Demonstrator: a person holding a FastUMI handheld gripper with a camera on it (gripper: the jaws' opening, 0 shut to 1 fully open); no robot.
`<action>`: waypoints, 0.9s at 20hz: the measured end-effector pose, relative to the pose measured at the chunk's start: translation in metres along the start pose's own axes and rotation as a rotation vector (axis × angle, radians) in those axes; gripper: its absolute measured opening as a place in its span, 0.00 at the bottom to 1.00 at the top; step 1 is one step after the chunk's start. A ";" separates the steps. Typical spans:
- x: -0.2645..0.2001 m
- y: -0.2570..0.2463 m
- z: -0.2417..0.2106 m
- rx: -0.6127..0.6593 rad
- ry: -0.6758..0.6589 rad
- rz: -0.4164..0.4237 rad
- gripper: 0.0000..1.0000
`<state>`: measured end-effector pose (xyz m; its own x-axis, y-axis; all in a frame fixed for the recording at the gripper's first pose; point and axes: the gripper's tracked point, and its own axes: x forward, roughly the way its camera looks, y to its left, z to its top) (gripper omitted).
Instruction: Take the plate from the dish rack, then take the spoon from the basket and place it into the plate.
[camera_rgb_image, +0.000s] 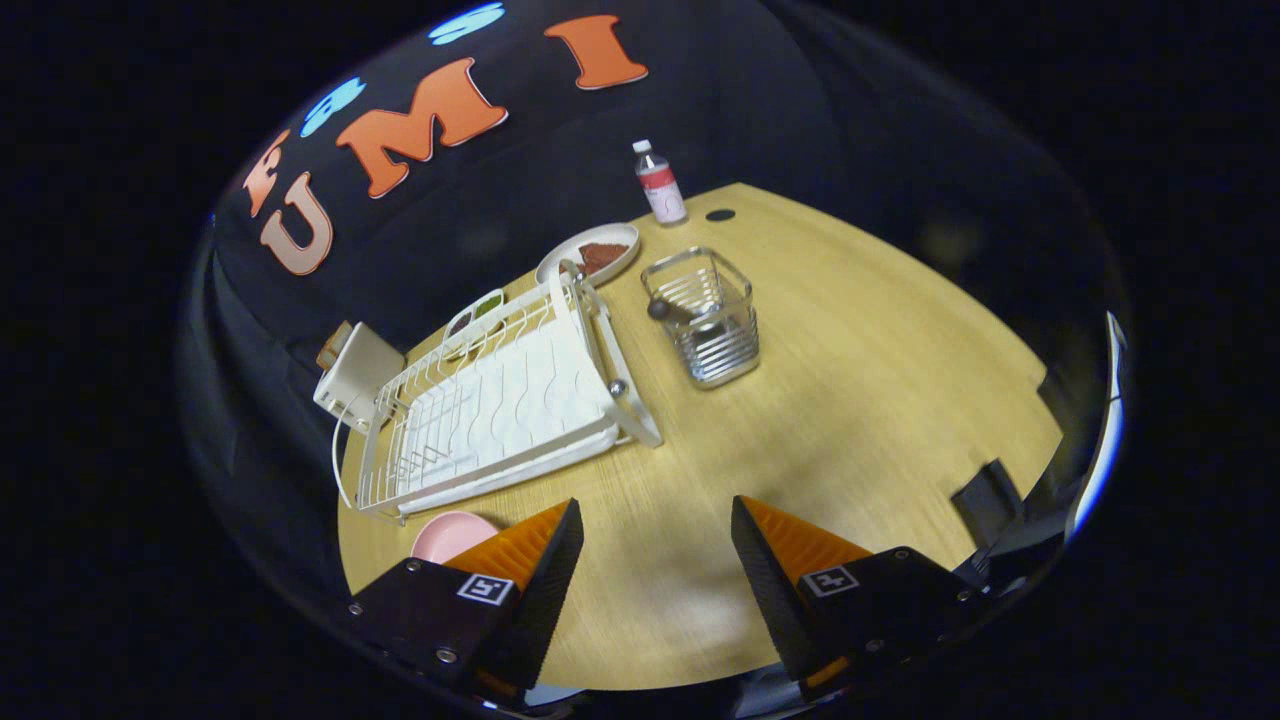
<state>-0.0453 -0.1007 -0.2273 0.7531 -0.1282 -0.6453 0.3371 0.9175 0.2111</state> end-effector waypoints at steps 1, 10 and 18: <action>-0.002 -0.004 0.014 -0.028 -0.037 -0.012 0.91; 0.003 0.005 0.092 -0.209 -0.306 -0.058 0.99; 0.041 0.002 0.111 -0.341 -0.459 -0.118 0.99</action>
<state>0.0482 -0.1461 -0.1720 0.9150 -0.3169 -0.2496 0.2897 0.9468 -0.1400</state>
